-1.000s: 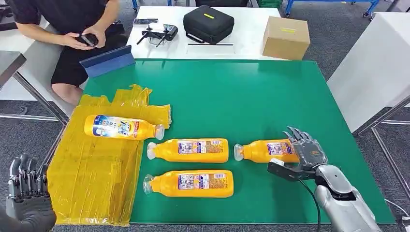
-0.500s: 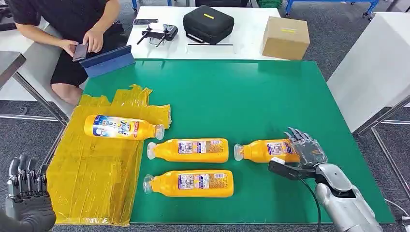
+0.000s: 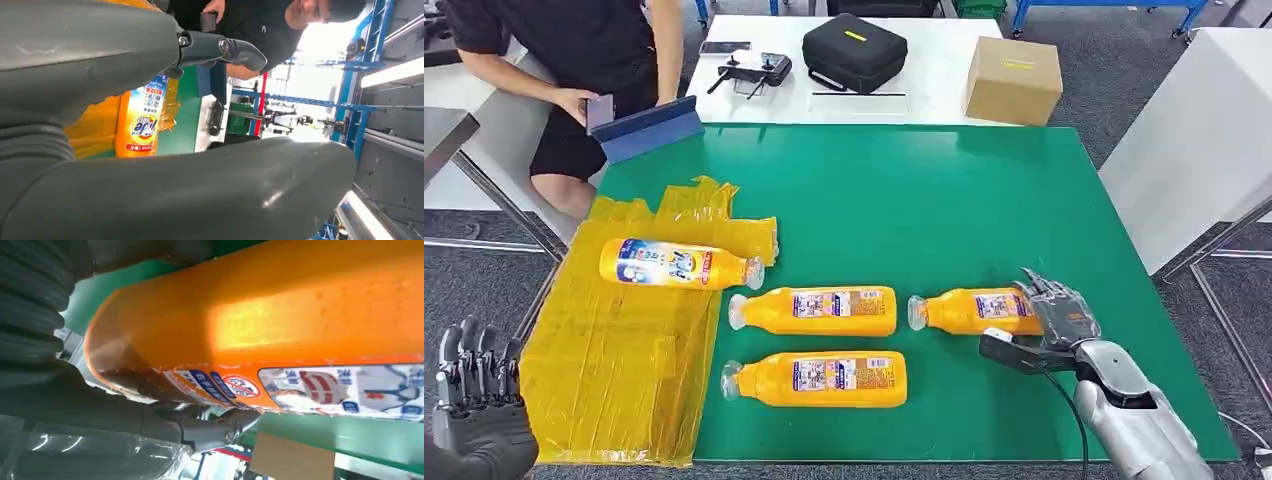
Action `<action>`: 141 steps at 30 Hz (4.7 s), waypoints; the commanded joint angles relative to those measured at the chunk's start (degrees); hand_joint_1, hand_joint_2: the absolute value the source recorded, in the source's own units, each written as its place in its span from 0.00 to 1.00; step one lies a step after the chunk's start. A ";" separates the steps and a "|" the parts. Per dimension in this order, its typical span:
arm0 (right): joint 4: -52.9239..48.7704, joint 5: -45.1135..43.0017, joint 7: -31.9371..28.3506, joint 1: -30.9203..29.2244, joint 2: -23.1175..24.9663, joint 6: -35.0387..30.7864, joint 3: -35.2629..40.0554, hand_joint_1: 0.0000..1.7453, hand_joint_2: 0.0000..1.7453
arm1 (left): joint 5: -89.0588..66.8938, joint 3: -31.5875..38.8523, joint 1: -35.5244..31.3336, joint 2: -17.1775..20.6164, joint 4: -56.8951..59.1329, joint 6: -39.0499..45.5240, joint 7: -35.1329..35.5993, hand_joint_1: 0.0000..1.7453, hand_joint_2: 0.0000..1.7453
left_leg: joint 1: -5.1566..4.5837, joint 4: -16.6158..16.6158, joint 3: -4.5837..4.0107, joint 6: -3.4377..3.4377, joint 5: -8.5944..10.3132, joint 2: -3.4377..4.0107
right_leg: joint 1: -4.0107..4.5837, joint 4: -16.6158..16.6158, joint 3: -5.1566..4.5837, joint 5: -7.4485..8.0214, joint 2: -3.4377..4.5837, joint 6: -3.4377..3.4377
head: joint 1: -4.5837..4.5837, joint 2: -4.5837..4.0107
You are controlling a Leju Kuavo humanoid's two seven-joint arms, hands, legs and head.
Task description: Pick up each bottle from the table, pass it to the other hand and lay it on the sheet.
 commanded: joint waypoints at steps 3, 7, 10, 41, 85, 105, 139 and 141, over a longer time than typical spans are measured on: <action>7.87 0.96 -0.13 -4.19 2.90 0.47 2.72 0.95 1.00 | 0.52 0.21 0.51 1.72 0.41 0.39 -0.39 0.00 0.00 | 0.09 -0.05 0.13 -0.24 -0.04 0.20 | 0.08 -0.08 0.13 0.03 0.18 -0.15 | -0.02 0.00; 6.29 1.27 0.52 -2.33 2.74 0.30 2.29 0.98 1.00 | 0.80 0.14 0.15 1.97 0.93 -0.20 -0.38 0.00 0.00 | 0.12 -0.07 0.22 -0.30 -0.04 0.14 | 0.11 -0.12 0.23 0.02 0.09 -0.18 | 0.00 0.00; 6.29 1.27 0.52 -2.33 2.74 0.30 2.29 0.98 1.00 | 0.80 0.14 0.15 1.97 0.93 -0.20 -0.38 0.00 0.00 | 0.07 -0.04 0.17 -0.16 -0.01 0.10 | 0.06 -0.07 0.14 0.02 0.05 -0.10 | -0.02 0.00; -41.79 -9.10 -0.96 20.16 -7.33 5.58 -17.72 1.00 1.00 | 0.02 1.97 0.15 -0.63 1.79 -2.86 0.17 0.00 0.00 | -0.06 0.08 -0.19 -0.23 -0.03 -0.58 | -0.07 0.16 -0.10 -0.21 -0.54 -0.13 | -0.06 0.00; -16.13 -44.26 -5.88 -12.36 27.42 1.23 11.82 1.00 1.00 | 5.25 -19.43 -13.54 3.60 12.68 3.67 1.36 0.00 0.00 | 0.20 -0.09 -0.33 -0.21 0.20 0.03 | 0.15 0.08 -0.31 0.05 0.07 -0.07 | 0.00 0.00; 6.23 -41.23 -3.18 -17.05 41.88 1.22 25.85 1.00 1.00 | 6.10 -22.79 -20.23 4.30 17.44 5.45 3.59 0.00 1.00 | 0.22 -0.07 -0.37 -0.29 0.18 0.10 | 0.16 0.09 -0.34 0.03 0.10 -0.12 | 0.00 0.00; 17.70 -70.94 -1.21 -34.18 41.88 -3.25 72.21 0.99 1.00 | 9.85 -16.80 -10.23 4.82 9.48 9.73 -4.62 0.00 1.00 | 0.21 -0.06 -0.42 -0.26 0.18 0.10 | 0.12 0.10 -0.36 0.02 0.08 -0.10 | 0.02 0.00; 17.88 -71.64 -1.60 -33.84 41.88 -3.56 73.11 0.98 1.00 | 11.29 -15.66 -9.95 4.82 9.37 9.01 -4.86 0.00 1.00 | 0.23 -0.06 -0.38 -0.29 0.17 0.04 | 0.13 0.10 -0.32 -0.01 0.03 -0.12 | 0.04 0.00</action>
